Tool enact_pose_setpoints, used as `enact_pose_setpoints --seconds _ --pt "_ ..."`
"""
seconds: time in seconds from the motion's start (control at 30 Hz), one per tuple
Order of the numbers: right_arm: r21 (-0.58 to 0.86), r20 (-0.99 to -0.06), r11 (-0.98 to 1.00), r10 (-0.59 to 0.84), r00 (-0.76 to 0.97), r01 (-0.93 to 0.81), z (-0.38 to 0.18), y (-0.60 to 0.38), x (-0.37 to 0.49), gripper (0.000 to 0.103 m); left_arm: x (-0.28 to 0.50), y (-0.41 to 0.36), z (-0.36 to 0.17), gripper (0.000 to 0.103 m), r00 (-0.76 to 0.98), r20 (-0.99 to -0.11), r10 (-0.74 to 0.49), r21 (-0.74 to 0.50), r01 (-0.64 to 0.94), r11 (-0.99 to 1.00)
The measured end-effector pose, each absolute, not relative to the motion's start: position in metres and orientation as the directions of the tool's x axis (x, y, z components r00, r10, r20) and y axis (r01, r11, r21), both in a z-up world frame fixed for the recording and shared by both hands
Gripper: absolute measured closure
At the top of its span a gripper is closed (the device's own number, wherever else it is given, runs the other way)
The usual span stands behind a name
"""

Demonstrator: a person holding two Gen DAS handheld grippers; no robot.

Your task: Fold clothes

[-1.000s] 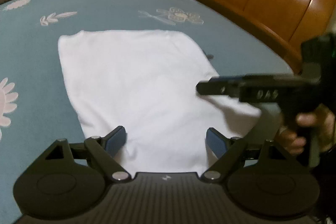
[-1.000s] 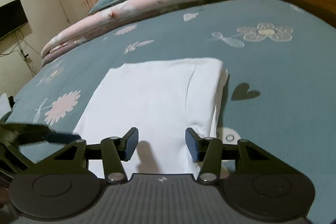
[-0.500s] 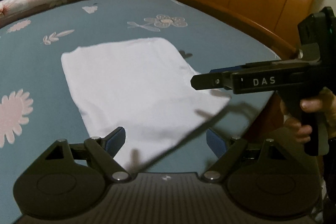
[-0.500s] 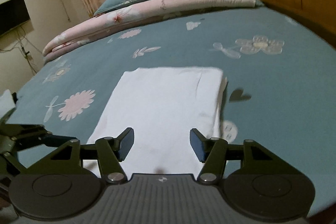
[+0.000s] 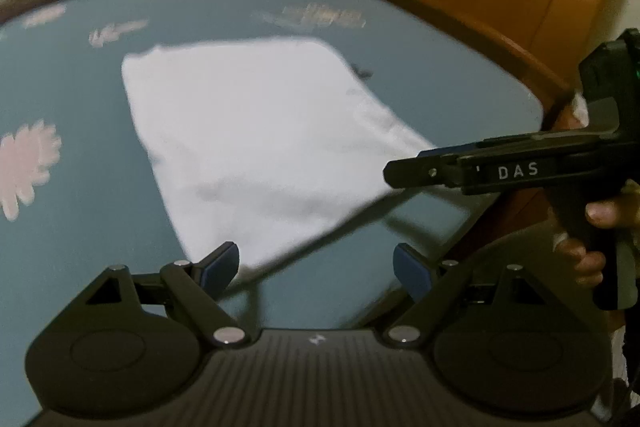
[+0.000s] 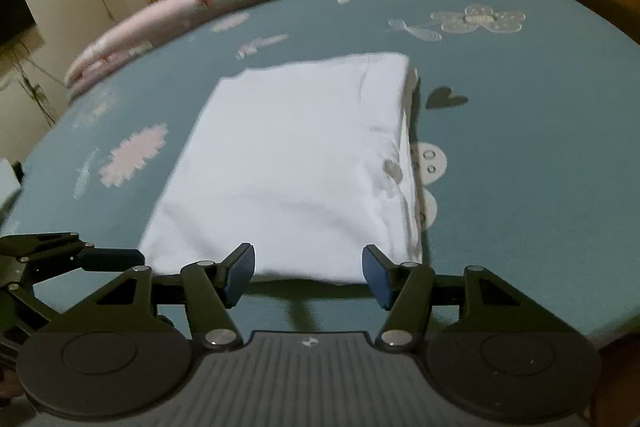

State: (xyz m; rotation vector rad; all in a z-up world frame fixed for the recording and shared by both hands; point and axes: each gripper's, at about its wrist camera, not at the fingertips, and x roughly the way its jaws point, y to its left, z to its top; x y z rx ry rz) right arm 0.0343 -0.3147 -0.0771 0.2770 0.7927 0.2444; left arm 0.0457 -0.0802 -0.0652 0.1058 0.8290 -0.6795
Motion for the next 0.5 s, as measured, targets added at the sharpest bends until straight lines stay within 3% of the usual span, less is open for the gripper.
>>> enact_pose_setpoints --seconds 0.13,0.4,0.5 --pt "0.358 -0.629 0.925 0.339 0.7 -0.126 -0.067 -0.316 0.031 0.034 0.044 -0.087 -0.061 0.018 0.507 -0.693 -0.513 -0.143 0.6 0.787" --pt "0.387 -0.665 0.92 0.33 0.67 -0.069 -0.085 -0.321 0.03 0.034 0.05 -0.085 -0.085 0.019 0.462 -0.756 -0.463 -0.164 0.551 0.818" --pt "0.393 -0.633 0.917 0.327 0.702 -0.074 -0.071 -0.328 0.021 0.034 0.046 -0.068 -0.061 0.019 0.5 -0.707 -0.5 -0.178 0.559 0.81"
